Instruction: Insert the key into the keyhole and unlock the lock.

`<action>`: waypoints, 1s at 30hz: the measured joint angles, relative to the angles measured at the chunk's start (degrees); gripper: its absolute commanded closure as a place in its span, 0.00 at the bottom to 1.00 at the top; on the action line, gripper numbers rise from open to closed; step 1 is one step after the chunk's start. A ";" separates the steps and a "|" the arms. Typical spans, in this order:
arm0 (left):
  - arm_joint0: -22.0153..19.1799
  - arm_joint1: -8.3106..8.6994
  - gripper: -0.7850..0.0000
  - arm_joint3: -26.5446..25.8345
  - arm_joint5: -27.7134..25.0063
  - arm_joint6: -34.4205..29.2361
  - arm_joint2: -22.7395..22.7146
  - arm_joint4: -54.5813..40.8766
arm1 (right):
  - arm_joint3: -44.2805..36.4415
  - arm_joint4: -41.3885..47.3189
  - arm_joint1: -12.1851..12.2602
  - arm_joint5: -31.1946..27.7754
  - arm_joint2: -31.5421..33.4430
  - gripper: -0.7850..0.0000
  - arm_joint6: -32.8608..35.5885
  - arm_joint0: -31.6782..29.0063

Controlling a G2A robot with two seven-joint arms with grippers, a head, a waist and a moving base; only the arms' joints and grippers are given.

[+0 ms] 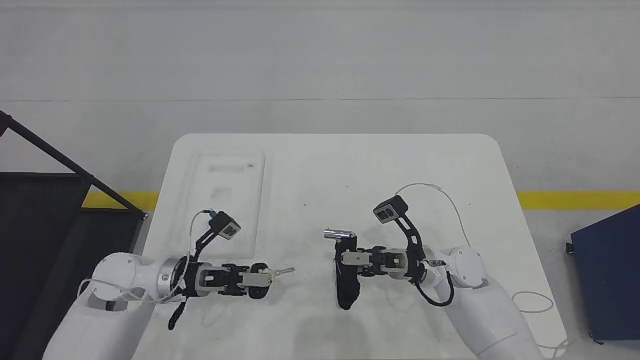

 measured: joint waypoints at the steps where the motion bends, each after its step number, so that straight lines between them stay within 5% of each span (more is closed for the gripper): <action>1: -0.68 0.16 1.00 0.85 1.29 -1.91 0.11 -1.40 | 0.00 0.00 0.00 0.00 0.00 1.00 0.00 0.00; 8: -9.06 0.68 1.00 9.79 4.60 -2.49 3.78 -2.07 | -1.38 -1.45 0.19 1.02 0.30 1.00 -0.90 -0.08; 16: -17.66 -1.39 1.00 18.01 1.92 -2.49 12.22 -8.62 | -5.99 0.98 0.60 7.26 -1.96 1.00 7.26 -0.52; 22: -20.13 -2.41 1.00 19.93 1.37 -2.50 17.02 -13.15 | -5.86 0.94 0.39 9.08 -4.64 1.00 9.09 1.17; 30: -18.31 -2.23 1.00 18.59 -0.55 -2.50 18.78 -13.99 | -3.79 4.30 -0.67 5.93 -6.84 1.00 5.94 4.31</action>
